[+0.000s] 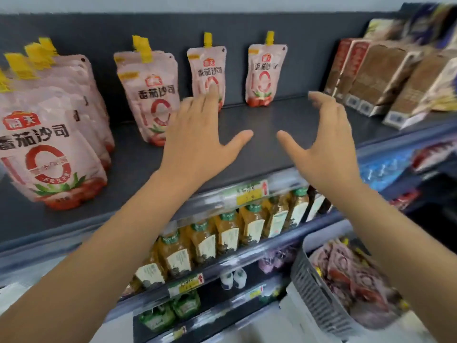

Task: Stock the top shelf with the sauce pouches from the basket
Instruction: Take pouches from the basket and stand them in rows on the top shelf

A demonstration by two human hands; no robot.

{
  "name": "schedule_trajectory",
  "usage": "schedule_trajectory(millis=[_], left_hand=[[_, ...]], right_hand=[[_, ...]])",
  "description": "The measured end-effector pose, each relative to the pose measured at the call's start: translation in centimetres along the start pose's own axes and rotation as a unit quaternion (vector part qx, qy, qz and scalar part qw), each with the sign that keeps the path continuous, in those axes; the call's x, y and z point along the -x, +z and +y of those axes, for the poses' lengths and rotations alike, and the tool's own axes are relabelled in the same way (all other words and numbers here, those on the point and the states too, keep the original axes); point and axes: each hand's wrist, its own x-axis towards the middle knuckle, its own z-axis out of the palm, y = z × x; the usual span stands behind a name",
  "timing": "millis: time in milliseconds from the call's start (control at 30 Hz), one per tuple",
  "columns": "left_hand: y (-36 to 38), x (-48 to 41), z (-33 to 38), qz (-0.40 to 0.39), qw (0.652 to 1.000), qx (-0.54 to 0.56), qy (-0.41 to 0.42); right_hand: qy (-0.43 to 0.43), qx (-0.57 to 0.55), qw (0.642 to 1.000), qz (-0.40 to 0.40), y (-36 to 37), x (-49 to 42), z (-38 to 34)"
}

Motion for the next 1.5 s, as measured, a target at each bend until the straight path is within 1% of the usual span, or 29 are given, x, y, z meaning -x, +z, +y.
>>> schedule_trajectory(millis=[100,200,300,367,433,500,533,600,667,733,800,900,933,1000,1067,1100,1267,1400,1500], left_hand=[[3.2,1.3,5.1,-0.019,0.992,0.042,0.113],[7.9,3.3,10.6,-0.070,0.975,0.068,0.197],[13.5,5.7,15.6,-0.132,0.957,0.083,0.247],[17.7,7.3,18.3,-0.194,0.945,0.060,0.258],[22.1,8.7,20.7,-0.260,0.934,0.035,0.242],[26.3,10.1,22.8,-0.322,0.923,0.021,0.209],[28.3,10.8,23.7,-0.356,0.915,0.018,0.190],[31.6,12.1,25.0,-0.416,0.897,0.011,0.148],[33.8,13.1,25.8,-0.454,0.884,-0.011,0.114],[35.1,13.7,26.3,-0.480,0.873,-0.031,0.083],[36.0,14.2,26.5,-0.496,0.865,-0.045,0.058],[37.4,14.5,26.5,-0.512,0.856,-0.059,0.040],[37.9,14.5,26.4,-0.512,0.856,-0.060,0.034],[38.7,14.5,26.1,-0.506,0.861,-0.055,0.021],[39.3,14.6,25.8,-0.503,0.863,-0.053,0.014],[39.7,14.7,25.7,-0.506,0.861,-0.056,0.009],[41.8,15.6,25.8,-0.529,0.846,-0.068,-0.010],[43.9,16.5,25.5,-0.543,0.837,-0.070,-0.020],[46.1,17.2,25.7,-0.549,0.832,-0.062,-0.044]], right_hand=[[0.074,0.037,0.997,-0.007,-3.6,3.6,4.4],[0.134,0.056,0.989,-0.003,-6.3,6.9,9.9],[0.191,0.062,0.980,-0.012,-7.8,9.4,16.2],[0.235,0.066,0.968,-0.054,-8.1,10.6,20.9],[0.281,0.066,0.951,-0.112,-7.4,11.8,26.0],[0.330,0.056,0.926,-0.178,-6.2,13.0,31.0],[0.355,0.045,0.908,-0.216,-5.3,13.7,33.3],[0.405,0.032,0.860,-0.309,-3.2,15.1,37.2],[0.418,0.053,0.818,-0.392,-1.0,16.1,40.0],[0.421,0.090,0.787,-0.442,1.0,17.2,42.2],[0.444,0.123,0.755,-0.467,2.9,18.4,43.8],[0.448,0.165,0.737,-0.478,5.6,19.7,44.8],[0.439,0.179,0.729,-0.495,6.4,20.1,45.0],[0.432,0.183,0.696,-0.544,7.9,20.7,45.2],[0.451,0.179,0.665,-0.567,8.8,21.5,46.0],[0.462,0.178,0.658,-0.567,9.0,21.7,46.4],[0.473,0.191,0.682,-0.524,9.4,21.6,46.7],[0.487,0.187,0.666,-0.533,8.8,20.7,46.4],[0.513,0.130,0.645,-0.552,7.8,19.6,47.0]])
